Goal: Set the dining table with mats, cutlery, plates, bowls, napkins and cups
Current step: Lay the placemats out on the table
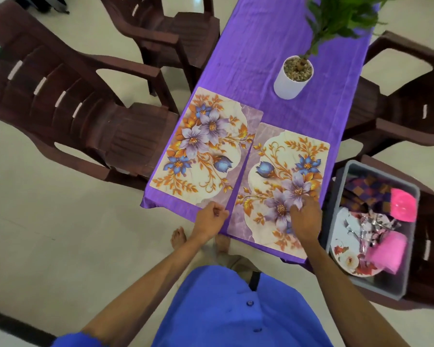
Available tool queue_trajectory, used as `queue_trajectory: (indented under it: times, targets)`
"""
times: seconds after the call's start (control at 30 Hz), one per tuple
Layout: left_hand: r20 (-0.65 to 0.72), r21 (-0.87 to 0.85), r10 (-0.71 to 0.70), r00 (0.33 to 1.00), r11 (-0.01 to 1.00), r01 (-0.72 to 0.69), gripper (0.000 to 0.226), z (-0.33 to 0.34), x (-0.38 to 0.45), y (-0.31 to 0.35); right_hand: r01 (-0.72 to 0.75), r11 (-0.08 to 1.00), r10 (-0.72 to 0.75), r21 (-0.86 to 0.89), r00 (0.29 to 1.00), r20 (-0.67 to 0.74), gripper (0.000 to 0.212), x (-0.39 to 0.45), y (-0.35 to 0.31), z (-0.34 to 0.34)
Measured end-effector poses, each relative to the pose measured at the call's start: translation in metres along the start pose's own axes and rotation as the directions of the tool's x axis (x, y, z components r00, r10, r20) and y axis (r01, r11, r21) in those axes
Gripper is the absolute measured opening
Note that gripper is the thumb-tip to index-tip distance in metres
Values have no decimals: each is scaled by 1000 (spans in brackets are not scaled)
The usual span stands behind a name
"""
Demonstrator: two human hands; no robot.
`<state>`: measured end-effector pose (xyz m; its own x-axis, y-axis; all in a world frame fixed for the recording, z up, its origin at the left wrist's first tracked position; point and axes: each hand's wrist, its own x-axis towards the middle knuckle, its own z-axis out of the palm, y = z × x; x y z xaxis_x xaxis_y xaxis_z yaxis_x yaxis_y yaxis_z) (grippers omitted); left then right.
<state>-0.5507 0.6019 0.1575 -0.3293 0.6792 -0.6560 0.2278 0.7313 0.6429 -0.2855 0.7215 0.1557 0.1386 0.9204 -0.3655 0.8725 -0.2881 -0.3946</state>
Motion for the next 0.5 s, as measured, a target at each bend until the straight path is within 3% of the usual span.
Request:
queue_trajectory:
  times: [0.13, 0.23, 0.4, 0.5]
  targets:
    - [29, 43, 4, 1000, 999, -5, 40, 40, -12, 8, -226, 973, 224, 52, 973, 49, 53, -19, 55, -6]
    - [25, 60, 14, 1000, 998, -16, 48, 58, -21, 13, -263, 960, 248, 100, 959, 141, 58, -30, 70, -4]
    - [-16, -180, -158, 987, 972, 152, 63, 74, -25, 17, -250, 956, 235, 153, 966, 108, 60, -35, 74, 0]
    - [-55, -298, -230, 972, 932, 204, 59, 78, -22, 25, -280, 949, 264, 146, 957, 120, 57, -29, 74, -3]
